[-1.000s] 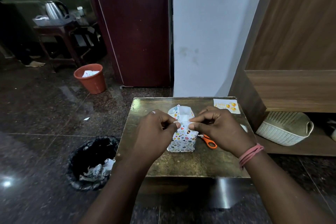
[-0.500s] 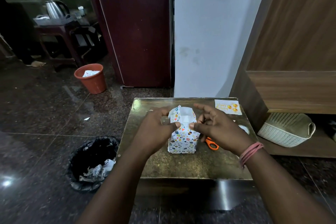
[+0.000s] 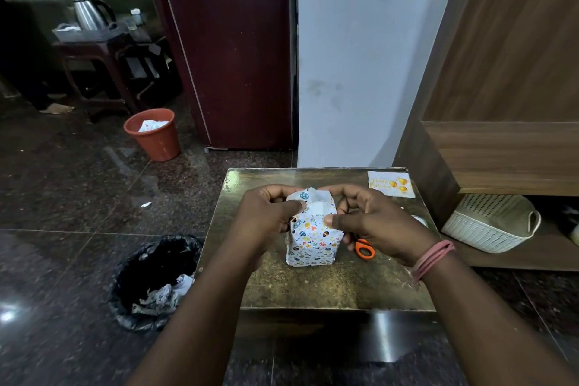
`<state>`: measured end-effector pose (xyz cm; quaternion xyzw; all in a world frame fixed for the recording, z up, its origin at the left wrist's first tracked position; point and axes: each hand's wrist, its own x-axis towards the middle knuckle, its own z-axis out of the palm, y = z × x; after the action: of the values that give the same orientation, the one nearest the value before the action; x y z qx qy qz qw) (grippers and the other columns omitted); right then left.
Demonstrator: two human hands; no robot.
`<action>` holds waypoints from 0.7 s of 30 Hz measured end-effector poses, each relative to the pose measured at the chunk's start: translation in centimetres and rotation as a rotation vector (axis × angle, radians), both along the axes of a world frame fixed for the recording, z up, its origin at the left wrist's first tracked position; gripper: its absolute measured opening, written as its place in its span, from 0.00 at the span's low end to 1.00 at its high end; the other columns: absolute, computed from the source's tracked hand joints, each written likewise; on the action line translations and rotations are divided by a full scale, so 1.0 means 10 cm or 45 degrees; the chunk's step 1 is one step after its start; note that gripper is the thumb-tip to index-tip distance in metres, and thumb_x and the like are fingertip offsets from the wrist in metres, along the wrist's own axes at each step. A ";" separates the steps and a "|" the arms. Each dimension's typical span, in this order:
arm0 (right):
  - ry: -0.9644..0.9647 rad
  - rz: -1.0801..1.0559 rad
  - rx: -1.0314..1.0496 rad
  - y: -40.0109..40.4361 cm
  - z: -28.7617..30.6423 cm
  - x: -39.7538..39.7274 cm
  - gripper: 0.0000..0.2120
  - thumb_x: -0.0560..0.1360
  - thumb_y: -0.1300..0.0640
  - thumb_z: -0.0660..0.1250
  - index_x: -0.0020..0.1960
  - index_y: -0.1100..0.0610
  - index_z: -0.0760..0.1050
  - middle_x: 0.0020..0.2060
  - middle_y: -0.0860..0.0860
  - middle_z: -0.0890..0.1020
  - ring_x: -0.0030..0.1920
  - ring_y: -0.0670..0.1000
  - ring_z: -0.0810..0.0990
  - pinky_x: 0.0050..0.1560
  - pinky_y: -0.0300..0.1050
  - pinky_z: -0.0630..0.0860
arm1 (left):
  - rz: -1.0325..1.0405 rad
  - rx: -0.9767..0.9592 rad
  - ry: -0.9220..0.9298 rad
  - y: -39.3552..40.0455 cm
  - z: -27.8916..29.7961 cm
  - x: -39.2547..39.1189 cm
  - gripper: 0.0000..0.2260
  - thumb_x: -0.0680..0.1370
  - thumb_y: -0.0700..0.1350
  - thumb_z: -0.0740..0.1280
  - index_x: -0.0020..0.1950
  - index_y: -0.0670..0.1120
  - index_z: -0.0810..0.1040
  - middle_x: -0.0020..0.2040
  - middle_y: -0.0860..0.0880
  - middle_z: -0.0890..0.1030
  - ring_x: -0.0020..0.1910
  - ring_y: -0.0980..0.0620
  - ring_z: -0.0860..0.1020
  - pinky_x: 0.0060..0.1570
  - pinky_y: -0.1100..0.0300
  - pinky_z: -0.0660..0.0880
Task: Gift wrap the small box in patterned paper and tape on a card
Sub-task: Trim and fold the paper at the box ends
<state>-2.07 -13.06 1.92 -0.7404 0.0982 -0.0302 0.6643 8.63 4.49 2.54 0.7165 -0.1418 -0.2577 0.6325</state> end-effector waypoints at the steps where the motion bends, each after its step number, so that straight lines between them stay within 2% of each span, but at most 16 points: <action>1: 0.001 -0.006 0.006 0.00 0.00 0.00 0.20 0.75 0.65 0.73 0.64 0.50 0.78 0.41 0.57 0.72 0.30 0.53 0.78 0.29 0.44 0.77 | 0.007 -0.026 0.041 -0.01 0.00 -0.01 0.05 0.77 0.35 0.73 0.51 0.42 0.85 0.32 0.52 0.82 0.30 0.56 0.77 0.34 0.61 0.74; 6: 0.001 -0.013 0.060 -0.01 -0.02 0.02 0.20 0.75 0.66 0.74 0.63 0.52 0.78 0.39 0.57 0.73 0.29 0.53 0.77 0.29 0.44 0.76 | -0.023 -0.042 0.022 -0.02 0.01 -0.02 0.05 0.78 0.34 0.71 0.50 0.41 0.84 0.30 0.55 0.81 0.27 0.59 0.76 0.30 0.64 0.72; 10: -0.021 -0.037 0.089 0.01 -0.03 0.03 0.15 0.75 0.67 0.73 0.59 0.56 0.78 0.36 0.56 0.72 0.28 0.53 0.75 0.28 0.44 0.75 | 0.006 0.028 -0.186 -0.02 -0.02 -0.04 0.07 0.76 0.34 0.71 0.44 0.45 0.84 0.40 0.47 0.85 0.36 0.51 0.80 0.40 0.54 0.75; 14: 0.011 -0.046 0.100 0.00 -0.03 0.02 0.12 0.75 0.66 0.73 0.56 0.60 0.78 0.35 0.56 0.73 0.28 0.53 0.75 0.29 0.45 0.75 | -0.024 0.067 -0.254 -0.02 -0.05 -0.05 0.08 0.78 0.34 0.68 0.46 0.47 0.83 0.49 0.50 0.87 0.47 0.43 0.85 0.49 0.42 0.81; 15: 0.019 -0.041 0.098 -0.01 -0.02 0.02 0.11 0.75 0.66 0.74 0.56 0.60 0.78 0.35 0.56 0.73 0.28 0.53 0.75 0.29 0.45 0.75 | -0.037 0.085 -0.287 -0.01 -0.04 -0.05 0.09 0.78 0.35 0.68 0.45 0.49 0.83 0.49 0.51 0.87 0.47 0.42 0.85 0.49 0.41 0.81; 17: 0.038 -0.030 0.075 0.00 -0.02 0.00 0.10 0.75 0.65 0.74 0.55 0.60 0.79 0.35 0.57 0.73 0.28 0.53 0.76 0.29 0.45 0.76 | -0.060 0.126 -0.378 0.01 -0.05 -0.05 0.10 0.78 0.37 0.68 0.44 0.51 0.82 0.47 0.52 0.87 0.39 0.47 0.83 0.41 0.47 0.80; 19: 0.047 -0.032 0.066 -0.01 -0.02 -0.01 0.10 0.75 0.65 0.74 0.55 0.60 0.79 0.35 0.57 0.73 0.28 0.53 0.77 0.29 0.45 0.76 | -0.083 0.148 -0.467 0.02 -0.04 -0.08 0.10 0.78 0.37 0.67 0.45 0.51 0.81 0.40 0.56 0.84 0.29 0.54 0.74 0.33 0.59 0.71; 21: 0.047 -0.035 0.075 -0.01 -0.02 -0.02 0.10 0.75 0.64 0.74 0.55 0.59 0.79 0.35 0.56 0.73 0.29 0.53 0.77 0.30 0.46 0.76 | -0.101 0.166 -0.509 0.03 -0.02 -0.10 0.09 0.79 0.36 0.67 0.46 0.50 0.81 0.32 0.59 0.79 0.25 0.57 0.68 0.29 0.63 0.65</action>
<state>-2.22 -13.15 1.72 -0.7194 0.1214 -0.0229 0.6835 7.65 4.76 2.33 0.7865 -0.2756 -0.1439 0.5336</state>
